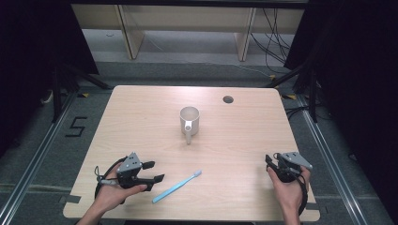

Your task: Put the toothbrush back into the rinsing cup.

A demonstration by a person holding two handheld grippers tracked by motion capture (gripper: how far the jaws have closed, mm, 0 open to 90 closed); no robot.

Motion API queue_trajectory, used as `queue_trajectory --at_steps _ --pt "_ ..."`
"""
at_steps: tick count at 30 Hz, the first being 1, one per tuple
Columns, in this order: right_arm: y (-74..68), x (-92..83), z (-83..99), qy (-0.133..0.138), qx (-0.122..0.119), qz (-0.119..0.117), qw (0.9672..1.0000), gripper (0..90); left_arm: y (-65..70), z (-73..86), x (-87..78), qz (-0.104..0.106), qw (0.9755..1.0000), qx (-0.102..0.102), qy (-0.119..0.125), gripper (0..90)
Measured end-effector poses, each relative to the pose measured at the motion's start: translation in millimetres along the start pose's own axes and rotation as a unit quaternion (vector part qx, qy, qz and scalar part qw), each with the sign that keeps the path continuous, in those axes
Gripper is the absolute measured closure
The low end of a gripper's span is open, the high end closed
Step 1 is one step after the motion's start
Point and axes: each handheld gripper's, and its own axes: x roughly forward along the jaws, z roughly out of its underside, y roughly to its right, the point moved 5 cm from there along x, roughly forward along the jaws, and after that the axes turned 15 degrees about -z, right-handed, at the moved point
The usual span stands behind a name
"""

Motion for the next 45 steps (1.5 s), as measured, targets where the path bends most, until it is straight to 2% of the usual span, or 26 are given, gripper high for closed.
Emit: queue_trajectory --at_steps 1,2,4,5,6,7,8,11,15,17,19,21,23,24,25,28,29,31,32,34,36,37,39,42,44,45 --pt "0.0 0.0 0.0 0.000 0.000 0.000 1.0000 53.3 1.4 -1.8 -0.2 0.003 1.0000 0.000 -0.005 33.2" --pt "2.3 0.9 -0.5 -0.009 -0.021 -0.003 0.9997 53.4 3.8 -3.8 0.8 0.003 0.9998 0.007 -0.019 33.2" --pt "0.9 0.4 0.2 -0.011 -0.012 -0.001 0.9999 53.4 5.2 -4.6 2.3 0.007 0.9996 0.009 -0.024 33.2" --pt "3.9 0.1 -0.2 -0.010 -0.028 -0.002 0.9996 53.5 5.9 -5.2 3.0 0.008 0.9994 0.016 -0.031 33.3" --pt "1.4 0.3 1.4 -0.009 -0.002 -0.002 1.0000 53.5 7.2 -6.3 3.6 0.003 0.9992 0.019 -0.036 33.4" --pt "1.1 -0.5 1.3 -0.009 0.003 -0.005 0.9999 53.5 8.1 -7.5 4.2 0.008 0.9988 0.025 -0.040 33.4" --pt "4.9 -1.6 0.4 -0.012 -0.017 -0.010 0.9997 53.5 9.2 -9.1 4.2 0.007 0.9986 0.028 -0.045 33.5" --pt "6.3 -3.3 -0.5 -0.010 -0.016 -0.008 0.9998 53.5 11.5 -13.6 2.6 0.008 0.9967 0.048 -0.065 33.5" --pt "2.0 -6.2 -1.5 -0.020 0.002 -0.012 0.9997 53.3 17.0 -20.9 -0.5 0.015 0.9903 0.092 -0.103 33.7" --pt "-1.4 -6.5 -2.1 -0.023 0.008 -0.015 0.9996 53.3 21.0 -23.8 -1.3 0.025 0.9879 0.101 -0.115 34.4" --pt "-1.1 -6.3 -3.7 -0.024 -0.016 -0.017 0.9994 53.3 24.6 -26.4 -2.0 0.035 0.9844 0.110 -0.133 34.8" --pt "-6.8 -5.7 -2.9 -0.030 -0.001 -0.024 0.9993 53.3 26.9 -28.1 -1.5 0.043 0.9788 0.130 -0.152 35.9" --pt "-8.5 -7.1 -4.2 -0.036 -0.004 -0.030 0.9989 53.3 28.8 -28.8 0.0 0.051 0.9709 0.155 -0.176 37.9" --pt "-7.6 -4.4 -5.5 -0.029 -0.016 -0.040 0.9987 53.3 32.8 -29.1 2.8 0.055 0.9653 0.165 -0.195 39.0" --pt "-7.6 -4.4 -5.5 -0.029 -0.016 -0.040 0.9987 53.3 32.8 -29.1 2.8 0.055 0.9653 0.165 -0.195 39.6" --pt "-9.7 -2.8 -4.5 -0.037 -0.013 -0.039 0.9984 53.3 41.4 -31.1 8.8 0.050 0.9588 0.176 -0.218 42.9" --pt "-9.7 -2.8 -4.5 -0.037 -0.013 -0.039 0.9984 53.3 41.4 -31.1 8.8 0.050 0.9588 0.176 -0.218 43.8" --pt "-12.3 -3.9 -2.7 -0.049 -0.004 -0.044 0.9978 53.3 44.6 -33.1 11.7 0.058 0.9474 0.198 -0.245 46.3" --pt "-10.3 -3.7 -3.3 -0.050 -0.020 -0.039 0.9978 53.3 46.3 -32.9 13.5 0.058 0.9450 0.201 -0.252 47.4" --pt "-10.7 -3.4 -3.2 -0.049 -0.020 -0.040 0.9978 53.2 49.1 -31.7 14.7 0.058 0.9430 0.195 -0.263 49.2" --pt "-12.8 -0.8 -1.8 -0.047 -0.018 -0.046 0.9977 53.1 54.0 -29.4 20.5 0.062 0.9346 0.193 -0.293 52.6" --pt "-12.8 -0.8 -1.8 -0.047 -0.018 -0.046 0.9977 53.1 54.0 -29.4 20.5 0.062 0.9346 0.193 -0.293 52.8" --pt "-15.0 -1.0 -1.3 -0.053 -0.012 -0.051 0.9972 53.1 55.6 -27.7 24.7 0.054 0.9286 0.195 -0.311 52.9" --pt "-16.5 0.6 -0.5 -0.056 -0.010 -0.052 0.9970 53.0 57.7 -24.8 32.2 0.042 0.9222 0.195 -0.331 54.1" --pt "-16.8 1.0 -0.8 -0.056 -0.014 -0.054 0.9968 53.0 58.5 -24.4 34.5 0.038 0.9210 0.195 -0.335 55.4" --pt "-16.8 1.0 -0.8 -0.056 -0.014 -0.054 0.9968 53.0 57.9 -24.7 35.0 0.038 0.9178 0.203 -0.339 55.4"
